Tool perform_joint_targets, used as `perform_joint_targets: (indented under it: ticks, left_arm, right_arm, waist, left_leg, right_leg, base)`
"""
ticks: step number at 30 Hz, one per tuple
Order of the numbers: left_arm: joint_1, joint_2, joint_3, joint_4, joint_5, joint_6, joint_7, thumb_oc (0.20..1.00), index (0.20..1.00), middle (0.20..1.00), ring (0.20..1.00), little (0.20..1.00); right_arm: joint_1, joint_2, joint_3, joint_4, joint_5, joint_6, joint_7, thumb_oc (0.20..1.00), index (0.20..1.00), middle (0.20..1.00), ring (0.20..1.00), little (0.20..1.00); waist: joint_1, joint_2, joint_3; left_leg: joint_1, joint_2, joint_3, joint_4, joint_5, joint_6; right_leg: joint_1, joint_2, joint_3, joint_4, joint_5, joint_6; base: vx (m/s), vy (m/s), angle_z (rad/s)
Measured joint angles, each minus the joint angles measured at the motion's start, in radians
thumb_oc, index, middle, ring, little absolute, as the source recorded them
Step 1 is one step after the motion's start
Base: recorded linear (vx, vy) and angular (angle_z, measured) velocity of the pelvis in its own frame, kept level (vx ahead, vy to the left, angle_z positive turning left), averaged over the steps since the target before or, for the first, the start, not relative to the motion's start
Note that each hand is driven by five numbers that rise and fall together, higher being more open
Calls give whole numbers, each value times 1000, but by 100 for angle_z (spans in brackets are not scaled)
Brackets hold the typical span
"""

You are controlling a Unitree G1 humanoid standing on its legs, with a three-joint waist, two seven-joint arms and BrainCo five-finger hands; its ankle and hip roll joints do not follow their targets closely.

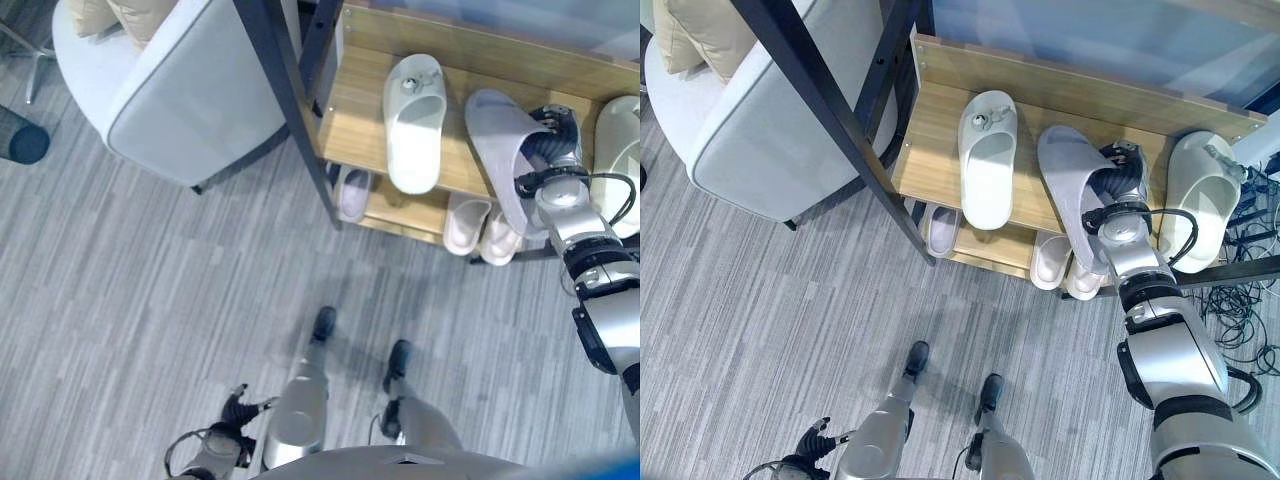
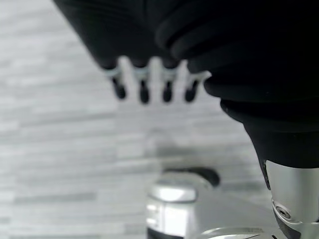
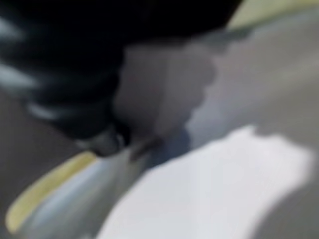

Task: Arrange the slippers neatly on the shoe rack.

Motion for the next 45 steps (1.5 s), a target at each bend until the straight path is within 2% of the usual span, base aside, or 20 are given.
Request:
perform_joint_targets:
  ticks: [3,4,8,10,13,14,16,19,24,26,29,31,32,33,35,36,39,41,42,45]
  left_arm:
    - [-51,-2,28,16,-1,35,-6,1000,1000,1000,1000,1000]
    - [-67,-4,43,-18,-7,18,-3,1000,1000,1000,1000,1000]
    - [-72,-11,45,-34,-8,19,-5,1000,1000,1000,1000,1000]
    - [-73,-31,116,-37,-5,37,-17,1000,1000,1000,1000,1000]
    - [-34,-37,144,-38,13,56,-34,1000,1000,1000,1000,1000]
    - [-6,-29,144,-30,13,61,-36,1000,1000,1000,1000,1000]
    - [-5,-26,154,-35,16,64,-47,1000,1000,1000,1000,1000]
    - [29,-25,169,-32,35,63,-53,1000,1000,1000,1000,1000]
    - [56,-16,175,-35,33,64,-55,1000,1000,1000,1000,1000]
    - [61,-15,190,-36,32,62,-55,1000,1000,1000,1000,1000]
    - [32,-8,192,-36,30,62,-53,1000,1000,1000,1000,1000]
    - [-14,-5,191,-42,27,61,-53,1000,1000,1000,1000,1000]
    - [-40,-3,186,-45,0,53,-50,1000,1000,1000,1000,1000]
    - [-82,10,183,-77,-23,40,-44,1000,1000,1000,1000,1000]
    - [-130,20,186,-84,-46,36,-45,1000,1000,1000,1000,1000]
    - [-99,38,186,-193,-104,17,-39,1000,1000,1000,1000,1000]
    - [-64,45,187,-309,-221,-23,-24,1000,1000,1000,1000,1000]
    - [-54,61,186,-424,-334,-35,-17,1000,1000,1000,1000,1000]
    - [-78,62,184,-427,-362,-33,-10,1000,1000,1000,1000,1000]
    - [-90,82,188,-506,-398,-57,8,1000,1000,1000,1000,1000]
  right_arm:
    - [86,-7,2,-222,-14,4,-10,200,200,200,200,200]
    - [138,-2,-21,-293,-41,-11,-10,200,200,200,200,200]
    - [207,-8,-86,-327,-70,-10,-24,200,200,200,200,200]
    - [423,25,-245,-594,-104,4,-14,200,200,200,200,200]
    - [661,30,-282,-789,-212,-6,19,200,200,200,200,200]
    - [693,57,-270,-781,-227,-9,25,200,200,200,200,200]
    - [774,59,-287,-815,-228,-8,49,200,200,200,200,200]
    - [927,87,-288,-835,-250,-7,124,200,200,200,200,200]
    - [1050,139,-271,-799,-246,-5,192,200,200,200,200,200]
    - [1106,160,-249,-801,-242,-4,221,200,200,200,200,200]
    - [1136,154,-205,-800,-243,-2,268,200,200,200,200,200]
    - [1103,138,-188,-781,-225,-9,280,200,200,200,200,200]
    - [1071,121,-168,-752,-209,-19,285,200,200,200,200,200]
    - [1007,88,-134,-724,-184,-20,289,200,200,200,200,200]
    - [948,60,-119,-713,-179,-18,301,200,200,200,200,200]
    - [883,26,-66,-702,-142,-20,300,200,200,200,200,200]
    - [796,22,-36,-702,-135,-22,272,200,200,200,200,200]
    - [643,-4,19,-691,-149,-19,236,200,200,200,200,200]
    - [576,3,15,-675,-150,-16,224,200,200,200,200,200]
    - [469,-5,12,-690,-155,-11,174,200,200,200,200,200]
  waist:
    - [-32,1,6]
    - [-29,2,6]
    - [-51,-3,6]
    - [-46,-5,6]
    - [-71,-7,-4]
    - [-108,-30,-36]
    - [-132,-36,-68]
    - [-143,-43,-131]
    - [-172,-44,-171]
    - [-172,-43,-163]
    - [-178,-32,-77]
    - [-201,-20,-3]
    - [-198,-12,41]
    - [-204,-21,58]
    - [-195,-16,119]
    - [-188,-36,146]
    - [-144,-43,141]
    - [-135,-52,144]
    - [-111,-49,145]
    - [-100,-48,129]
  left_leg:
    - [23,1,1,-4,1,1]
    - [51,1,11,-12,2,3]
    - [79,0,20,-15,2,2]
    - [96,-1,20,-16,2,2]
    - [150,-6,25,-17,-8,6]
    - [166,-7,50,-18,-18,6]
    - [169,-8,60,-22,-29,3]
    - [223,-7,97,-23,-42,21]
    - [273,-15,128,10,-72,27]
    - [274,-20,128,70,-106,26]
    - [270,-21,118,200,-172,26]
    - [216,-23,99,319,-211,24]
    - [139,-21,94,410,-227,20]
    - [24,-22,91,517,-264,3]
    - [-47,-22,91,556,-286,29]
    - [-140,-28,101,632,-301,31]
    - [-300,-35,101,725,-321,31]
    - [-494,-55,92,917,-377,33]
    - [-553,-52,95,990,-403,32]
    - [-695,-54,82,1174,-483,30]
  right_leg:
    - [20,-2,2,0,5,2]
    - [43,-3,7,0,6,3]
    - [66,-6,15,-1,10,6]
    - [83,-7,18,0,7,5]
    - [136,-13,19,-4,1,7]
    - [139,-16,41,-4,-5,8]
    - [139,-18,47,-3,-9,7]
    - [179,-23,83,-4,-14,10]
    - [222,-31,109,3,-23,17]
    - [237,-34,111,26,-41,20]
    - [265,-35,109,100,-82,18]
    - [240,-36,93,190,-119,15]
    - [160,-28,95,306,-152,22]
    - [19,-44,93,445,-214,-13]
    - [-63,-47,92,539,-237,-3]
    - [-166,-71,98,646,-288,-9]
    - [-342,-83,108,795,-347,-23]
    - [-540,-95,135,1002,-431,-34]
    - [-598,-97,138,1082,-458,-33]
    - [-723,-97,140,1259,-544,-46]
  base:
    - [13,24,-1]
    - [12,0,-11]
    - [25,-1,-5]
    - [61,-7,3]
    - [25,5,-13]
    - [4,17,-30]
    - [19,16,-22]
    - [27,24,-32]
    - [17,0,-19]
    - [-45,-29,1]
    - [-206,-30,9]
    - [-302,-30,27]
    - [-249,-29,24]
    - [-161,-48,16]
    - [-214,-67,14]
    - [-222,-61,9]
    - [-159,-72,11]
    - [-11,-63,16]
    - [-33,-38,6]
    - [45,-32,12]
